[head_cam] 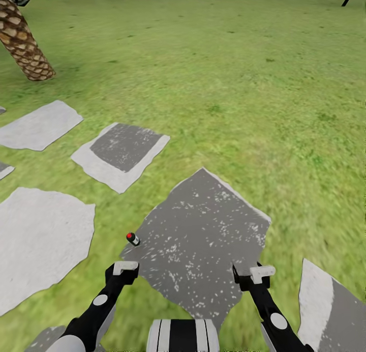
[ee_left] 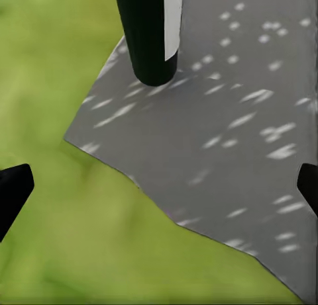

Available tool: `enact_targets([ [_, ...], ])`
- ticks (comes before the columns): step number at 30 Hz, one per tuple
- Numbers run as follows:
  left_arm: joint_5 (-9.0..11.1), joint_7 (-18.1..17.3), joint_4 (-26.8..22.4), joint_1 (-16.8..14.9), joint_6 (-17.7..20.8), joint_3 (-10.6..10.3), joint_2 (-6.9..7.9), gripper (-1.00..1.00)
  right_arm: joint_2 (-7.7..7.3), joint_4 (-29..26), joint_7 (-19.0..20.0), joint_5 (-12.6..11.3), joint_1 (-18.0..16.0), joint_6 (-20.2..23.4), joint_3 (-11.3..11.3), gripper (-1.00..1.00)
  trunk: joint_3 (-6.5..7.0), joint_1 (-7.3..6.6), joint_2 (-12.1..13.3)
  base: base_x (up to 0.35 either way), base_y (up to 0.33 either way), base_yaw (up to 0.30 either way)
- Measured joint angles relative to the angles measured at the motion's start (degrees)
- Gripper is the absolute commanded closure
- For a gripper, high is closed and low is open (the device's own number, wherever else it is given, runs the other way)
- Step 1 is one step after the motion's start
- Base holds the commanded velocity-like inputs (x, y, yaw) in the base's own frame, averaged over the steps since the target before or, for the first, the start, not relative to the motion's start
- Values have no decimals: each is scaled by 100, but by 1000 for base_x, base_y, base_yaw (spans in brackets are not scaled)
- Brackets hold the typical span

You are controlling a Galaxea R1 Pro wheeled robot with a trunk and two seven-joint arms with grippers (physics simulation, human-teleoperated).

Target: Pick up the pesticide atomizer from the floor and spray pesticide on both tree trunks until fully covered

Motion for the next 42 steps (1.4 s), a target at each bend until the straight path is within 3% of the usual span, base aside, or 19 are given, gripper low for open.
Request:
enact_targets([
  [10,-7,0,-1,0,-4,-9,-2,-100,1,2,-5,3,0,0,0,-100,-67,0,0,0,0,-110],
  [42,0,1,-2,1,-7,38,15,-100,1,-21,0,10,-1,7,4,-100,-69,-2,0,102,19,0],
])
